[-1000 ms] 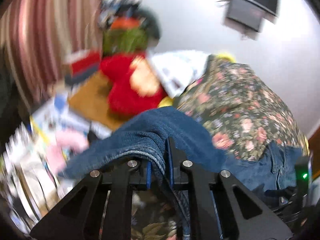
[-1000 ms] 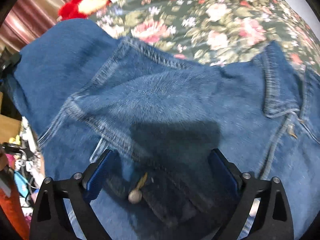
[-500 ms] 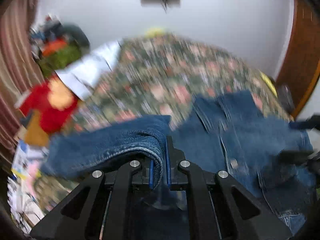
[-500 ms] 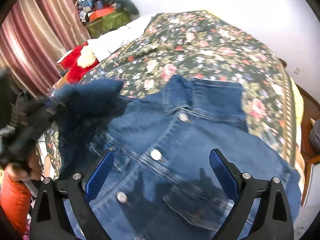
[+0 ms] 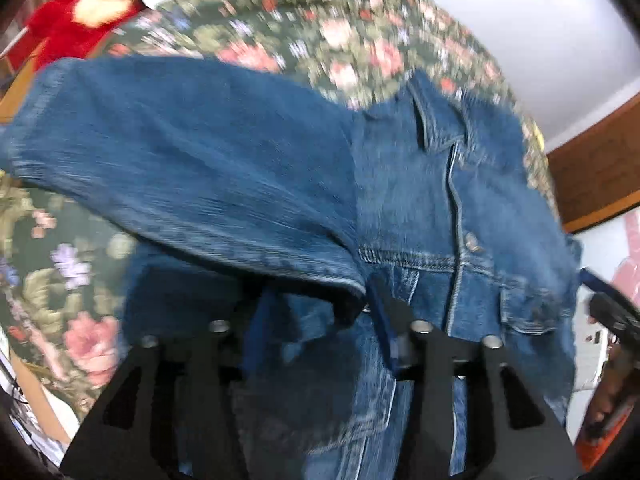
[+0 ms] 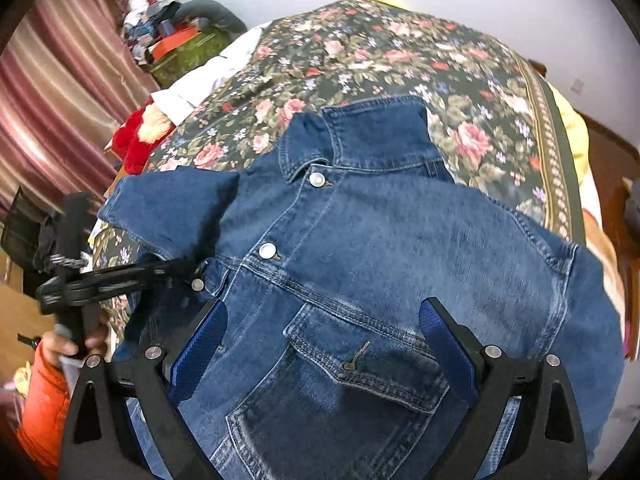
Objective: Fold large clothes
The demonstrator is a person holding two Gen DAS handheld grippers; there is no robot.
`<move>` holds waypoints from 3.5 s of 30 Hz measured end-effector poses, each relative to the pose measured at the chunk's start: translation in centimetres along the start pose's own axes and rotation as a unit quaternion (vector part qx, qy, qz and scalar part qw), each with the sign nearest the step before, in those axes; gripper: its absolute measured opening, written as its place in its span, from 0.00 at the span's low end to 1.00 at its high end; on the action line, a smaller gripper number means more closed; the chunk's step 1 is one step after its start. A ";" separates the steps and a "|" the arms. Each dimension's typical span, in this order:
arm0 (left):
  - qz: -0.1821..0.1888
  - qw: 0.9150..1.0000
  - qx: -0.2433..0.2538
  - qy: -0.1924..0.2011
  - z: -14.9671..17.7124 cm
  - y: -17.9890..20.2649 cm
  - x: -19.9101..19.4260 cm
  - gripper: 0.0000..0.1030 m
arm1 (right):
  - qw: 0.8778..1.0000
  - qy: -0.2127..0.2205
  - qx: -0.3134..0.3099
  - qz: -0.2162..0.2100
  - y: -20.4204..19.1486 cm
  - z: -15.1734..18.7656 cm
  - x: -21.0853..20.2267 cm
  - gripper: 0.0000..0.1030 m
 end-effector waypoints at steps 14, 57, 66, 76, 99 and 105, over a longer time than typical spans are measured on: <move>0.088 0.971 -0.201 0.095 -2.3 -15.5 -7.4 0.61 | 1.000 0.000 0.012 -0.011 -0.5 -1.1 0.6 0.93; -0.093 0.934 0.337 0.075 0.5 27.3 3.5 0.12 | 0.989 0.094 0.117 -0.019 12.0 6.0 -8.3 0.93; -0.078 0.928 0.365 0.009 3.6 27.9 4.2 0.42 | 0.987 0.093 0.129 -0.002 13.4 6.0 -8.1 0.93; -0.075 0.955 0.269 0.100 -1.5 18.6 -4.0 0.72 | 0.991 0.113 0.068 0.039 8.7 1.3 -7.9 0.93; -0.269 0.939 0.207 0.051 -1.6 -0.2 4.2 0.76 | 0.993 -0.028 0.052 0.104 8.7 1.4 3.4 0.94; -0.257 0.948 0.185 0.034 -1.1 -1.0 3.1 0.76 | 0.994 -0.012 0.071 0.083 8.5 2.8 0.6 0.94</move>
Point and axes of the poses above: each gripper's, at about its wrist camera, not at the fingertips, and x roughly the way its jaws point, y to its right, z to its underside, the point moved 8 cm from there along x, roughly the way its jaws point, and after that the axes turned 12 degrees about -y, right-handed, at the moved point
